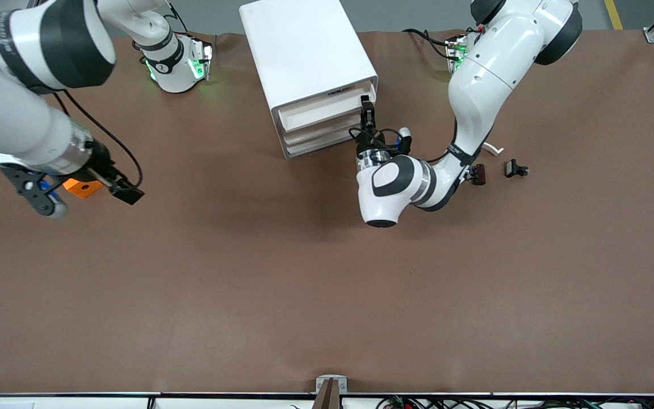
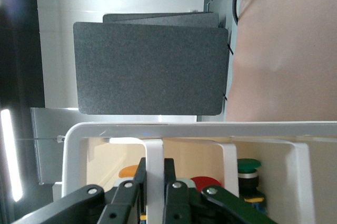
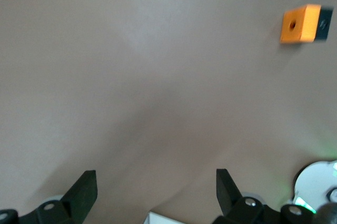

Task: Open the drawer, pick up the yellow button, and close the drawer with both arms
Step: 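Pull the drawer open with the left gripper while the right gripper approaches, then reach into the drawer and grasp the orange-based button with the right gripper, then lift the button out with the right gripper while the left gripper releases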

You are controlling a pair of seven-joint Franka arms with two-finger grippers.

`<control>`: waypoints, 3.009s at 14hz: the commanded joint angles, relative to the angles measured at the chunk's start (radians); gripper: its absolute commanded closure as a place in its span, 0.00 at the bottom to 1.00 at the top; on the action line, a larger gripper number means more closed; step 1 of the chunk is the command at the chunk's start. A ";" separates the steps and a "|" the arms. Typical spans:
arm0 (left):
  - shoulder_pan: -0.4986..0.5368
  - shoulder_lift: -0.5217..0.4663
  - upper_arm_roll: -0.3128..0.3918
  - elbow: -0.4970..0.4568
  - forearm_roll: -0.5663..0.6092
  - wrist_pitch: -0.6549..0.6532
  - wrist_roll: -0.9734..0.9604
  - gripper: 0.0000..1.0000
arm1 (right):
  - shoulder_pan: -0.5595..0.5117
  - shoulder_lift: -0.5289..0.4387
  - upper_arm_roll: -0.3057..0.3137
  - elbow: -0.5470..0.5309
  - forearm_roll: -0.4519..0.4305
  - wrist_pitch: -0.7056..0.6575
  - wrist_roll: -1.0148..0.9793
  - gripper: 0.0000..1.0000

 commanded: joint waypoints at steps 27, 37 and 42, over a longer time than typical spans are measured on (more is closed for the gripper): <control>0.148 0.002 0.093 0.119 0.014 -0.038 -0.014 0.89 | 0.640 0.294 -0.003 0.139 0.179 0.257 1.134 0.00; 0.159 0.002 0.093 0.120 0.014 -0.049 -0.014 0.58 | 0.677 0.338 0.040 0.171 0.191 0.283 1.066 0.00; 0.156 0.003 0.090 0.120 0.011 -0.049 -0.014 0.00 | 0.678 0.349 0.040 0.170 0.191 0.281 1.042 0.00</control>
